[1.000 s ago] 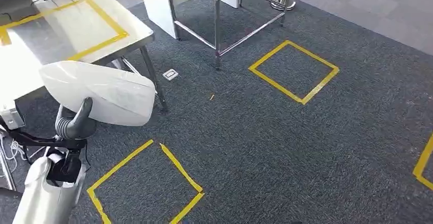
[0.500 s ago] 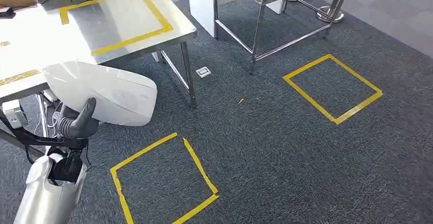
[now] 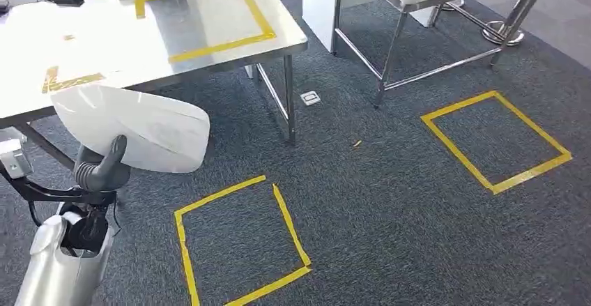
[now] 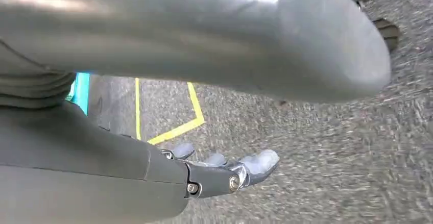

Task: Take the parts from the cabinet and place them on the table.

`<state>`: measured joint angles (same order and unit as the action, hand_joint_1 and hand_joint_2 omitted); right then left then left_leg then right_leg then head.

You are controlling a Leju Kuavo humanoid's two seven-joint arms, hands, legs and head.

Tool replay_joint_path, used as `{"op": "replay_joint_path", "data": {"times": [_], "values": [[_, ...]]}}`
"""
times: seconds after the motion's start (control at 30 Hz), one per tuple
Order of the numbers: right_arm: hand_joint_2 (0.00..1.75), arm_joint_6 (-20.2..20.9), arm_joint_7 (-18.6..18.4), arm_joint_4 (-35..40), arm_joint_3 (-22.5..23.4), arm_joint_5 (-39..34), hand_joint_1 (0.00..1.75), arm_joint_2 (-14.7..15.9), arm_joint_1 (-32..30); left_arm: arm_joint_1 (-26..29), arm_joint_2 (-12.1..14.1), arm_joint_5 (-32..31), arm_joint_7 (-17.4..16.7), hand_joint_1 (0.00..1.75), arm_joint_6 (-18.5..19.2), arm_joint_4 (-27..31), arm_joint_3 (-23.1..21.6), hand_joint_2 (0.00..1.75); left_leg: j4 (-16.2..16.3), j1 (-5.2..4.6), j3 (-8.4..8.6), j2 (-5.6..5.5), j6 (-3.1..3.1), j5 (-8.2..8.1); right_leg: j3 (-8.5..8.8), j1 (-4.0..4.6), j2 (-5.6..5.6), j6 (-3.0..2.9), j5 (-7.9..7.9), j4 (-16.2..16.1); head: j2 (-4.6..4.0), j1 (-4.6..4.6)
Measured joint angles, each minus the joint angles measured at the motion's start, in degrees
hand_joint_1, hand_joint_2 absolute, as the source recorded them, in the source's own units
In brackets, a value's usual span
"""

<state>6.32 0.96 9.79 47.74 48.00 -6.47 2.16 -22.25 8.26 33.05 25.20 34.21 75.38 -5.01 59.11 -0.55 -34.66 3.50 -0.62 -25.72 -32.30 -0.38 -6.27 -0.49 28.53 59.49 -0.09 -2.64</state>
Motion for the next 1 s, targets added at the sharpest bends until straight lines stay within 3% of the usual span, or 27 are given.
{"op": "replay_joint_path", "data": {"times": [0.07,0.1,0.13,0.17,0.2,0.23,0.27,0.3,0.33,0.4,0.43,0.47,0.57,0.6,0.63,0.67,0.7,0.77,0.8,0.83,0.87,0.93,0.97,1.0], "values": [[0.00,0.0,0.0,0.0,0.0,0.0,0.00,0.0,0.2,0.3,0.4,0.0,0.0,1.75,0.0,0.0,0.0,1.75,0.0,-0.10,-0.32,-1.43,0.54,0.16,0.33,0.08,-1.38,0.51,0.07,-0.3,0.00,-0.04],[0.00,0.0,0.0,0.0,0.0,0.0,0.00,0.0,0.2,0.3,0.5,-0.1,0.0,1.75,0.0,0.2,0.0,1.75,-0.6,0.32,0.06,-2.13,1.06,0.53,0.34,0.07,-1.82,0.93,0.46,-0.2,0.00,0.00],[0.00,0.0,-0.1,0.0,0.0,0.0,0.00,0.0,0.3,0.4,0.5,-0.1,0.1,1.75,0.0,0.5,0.0,1.75,-0.8,0.58,0.17,-2.72,1.25,0.61,0.00,-0.33,1.60,1.36,1.43,1.2,0.00,0.09],[0.00,0.0,-0.1,0.0,0.0,0.0,0.00,-0.1,0.3,0.2,0.5,-0.1,0.0,1.75,-0.1,0.7,0.0,1.75,-0.8,0.73,0.14,-3.20,1.47,0.70,-1.43,-0.37,4.00,1.53,3.30,4.4,0.02,0.24],[0.00,0.0,-0.1,0.0,0.0,0.0,0.00,-0.1,0.2,0.3,0.5,-0.1,-0.1,1.75,-0.1,0.7,0.0,1.75,-0.8,0.75,0.07,-3.83,1.64,0.71,-3.71,-0.46,5.19,1.70,5.40,9.0,0.00,0.37],[0.00,0.0,-0.2,0.0,0.0,0.0,0.00,-0.1,0.1,0.4,0.3,-0.2,-0.1,1.75,-0.2,0.7,0.0,1.75,-0.8,0.74,-0.03,-4.54,1.72,0.68,-6.01,-0.47,5.68,1.80,7.11,13.4,0.00,0.39],[0.00,0.0,-0.3,0.0,0.0,0.1,0.00,-0.1,0.0,0.5,0.3,-0.2,-0.1,1.75,-0.2,0.7,0.0,1.75,-0.7,0.72,-0.11,-5.43,1.72,0.68,-7.97,-0.41,5.85,1.79,7.88,16.8,0.00,0.41],[0.00,0.0,-0.2,0.0,0.0,0.1,0.00,-0.1,-0.1,0.6,0.2,-0.2,-0.2,1.75,-0.2,0.7,0.0,1.75,-0.6,0.72,-0.13,-6.23,1.71,0.68,-8.59,-0.40,5.90,1.72,7.18,17.4,0.00,0.42],[0.00,0.0,-0.2,0.0,0.0,0.1,0.00,-0.1,-0.1,0.7,0.2,-0.2,-0.2,1.75,-0.2,0.7,0.0,1.75,-0.4,0.73,-0.11,-6.97,1.68,0.67,-7.94,-0.43,5.99,1.59,5.33,15.5,0.00,0.44],[0.00,0.0,-0.2,0.0,0.0,0.0,0.00,-0.1,-0.1,0.7,0.2,-0.2,-0.2,1.75,-0.3,0.8,0.0,1.75,-0.1,0.80,-0.08,-8.58,1.40,0.57,-3.46,-0.56,7.10,1.24,-0.29,5.4,0.00,0.44],[0.00,0.0,-0.2,0.0,0.0,0.0,0.00,-0.1,-0.1,0.7,0.2,-0.2,-0.2,1.75,-0.3,0.9,0.0,1.75,0.1,0.90,-0.19,-9.09,1.16,0.49,-1.65,-0.76,9.64,1.08,-1.22,1.1,0.00,0.48],[0.00,0.0,-0.2,0.0,0.0,0.0,0.00,-0.1,0.0,0.7,0.2,-0.2,-0.1,1.75,-0.3,0.9,0.0,1.75,0.3,0.60,-0.57,-9.86,0.59,0.46,-1.31,-0.69,11.36,1.22,-0.50,0.4,0.00,0.44],[0.00,0.0,-0.1,0.0,0.1,0.0,0.00,-0.1,0.0,0.7,0.3,-0.3,0.0,1.75,-0.3,0.9,0.0,1.75,-0.4,1.09,-0.81,-11.64,-0.72,1.11,-1.24,-0.16,9.21,0.43,-0.76,0.4,0.00,0.48],[0.00,0.0,0.0,0.0,0.1,0.0,0.00,-0.3,0.1,0.8,0.5,-0.3,0.0,1.75,-0.3,0.9,0.0,1.75,-0.5,0.92,-1.30,-12.24,-1.13,1.23,-0.77,-0.72,8.33,-0.13,-1.18,-0.2,0.00,0.52],[0.00,0.0,0.0,0.0,0.1,0.0,0.00,-0.3,0.2,0.9,0.7,-0.3,0.2,1.75,-0.4,0.9,0.0,1.75,0.5,0.77,-1.39,-9.17,-1.17,0.61,-0.58,-0.76,7.71,-0.54,-1.42,-0.6,0.00,0.29],[0.00,0.0,0.0,0.0,0.1,0.1,0.00,-0.3,0.1,0.6,0.8,-0.4,0.2,1.75,-0.4,0.9,0.0,1.75,2.9,0.71,-2.53,-6.45,-1.41,-1.10,-0.54,-0.71,7.15,-1.03,-1.36,-0.7,0.00,-0.18],[0.00,0.0,0.0,0.0,0.1,0.2,0.00,-0.3,-0.1,0.5,0.8,-0.4,0.2,1.75,-0.5,0.9,0.0,1.75,6.9,0.81,-4.39,-5.02,-1.70,-3.20,-0.54,-0.57,6.40,-1.11,-1.32,-0.7,0.00,-0.17],[0.00,0.0,-0.2,0.0,0.1,0.2,0.00,-0.3,-0.3,0.9,0.7,-0.4,0.2,1.75,-0.5,0.9,0.0,1.75,15.5,1.03,-8.54,-4.03,-2.13,-6.66,-0.60,-0.39,4.78,-1.32,-1.17,-0.6,0.00,-0.15],[0.00,-0.1,-0.3,0.0,0.1,0.2,0.00,-0.3,-0.3,1.1,0.8,-0.4,0.2,1.75,-0.5,0.9,0.0,1.75,16.8,1.08,-9.11,-3.93,-2.20,-6.55,-0.60,-0.36,4.31,-1.30,-1.12,-0.6,0.00,-0.20],[0.00,0.0,-0.4,0.0,0.1,-0.2,0.00,-0.3,-0.2,1.3,0.8,-0.5,0.2,1.75,-0.6,0.9,0.0,1.75,15.3,1.13,-8.24,-3.83,-2.21,-5.22,-0.56,-0.36,4.12,-1.17,-1.03,-0.5,0.00,-0.17],[0.00,0.1,-0.4,0.0,0.3,-0.9,0.00,-0.3,-0.1,1.3,0.8,-0.5,0.2,1.75,-0.7,0.9,0.0,1.75,11.7,1.14,-6.21,-3.74,-2.16,-3.17,-0.48,-0.36,3.57,-1.07,-0.94,-0.4,0.00,-0.17],[0.00,0.5,-0.5,0.0,1.3,-1.7,0.00,-0.3,0.2,1.3,0.9,-0.5,0.2,1.75,-0.7,1.2,0.0,1.75,1.5,1.09,-0.45,-3.10,-1.63,0.82,-0.25,-0.35,2.96,-0.73,-0.69,-0.3,0.00,-0.17],[0.00,0.6,-1.1,0.0,1.5,-1.8,0.00,-0.3,0.2,1.3,1.0,-0.5,0.3,1.75,-0.8,1.3,0.0,1.75,0.0,0.53,0.73,-2.59,-1.10,-0.46,-0.38,0.00,2.70,-0.41,-0.55,-0.2,0.00,-0.15],[0.00,0.7,-1.6,0.0,1.6,-1.9,0.00,-0.3,0.3,1.3,1.0,-0.5,0.4,1.75,-0.9,1.3,0.0,1.75,-0.3,0.53,0.54,-2.82,-0.61,-0.03,-0.44,-0.04,2.66,-0.11,-0.65,-0.2,0.00,-0.13]]}}
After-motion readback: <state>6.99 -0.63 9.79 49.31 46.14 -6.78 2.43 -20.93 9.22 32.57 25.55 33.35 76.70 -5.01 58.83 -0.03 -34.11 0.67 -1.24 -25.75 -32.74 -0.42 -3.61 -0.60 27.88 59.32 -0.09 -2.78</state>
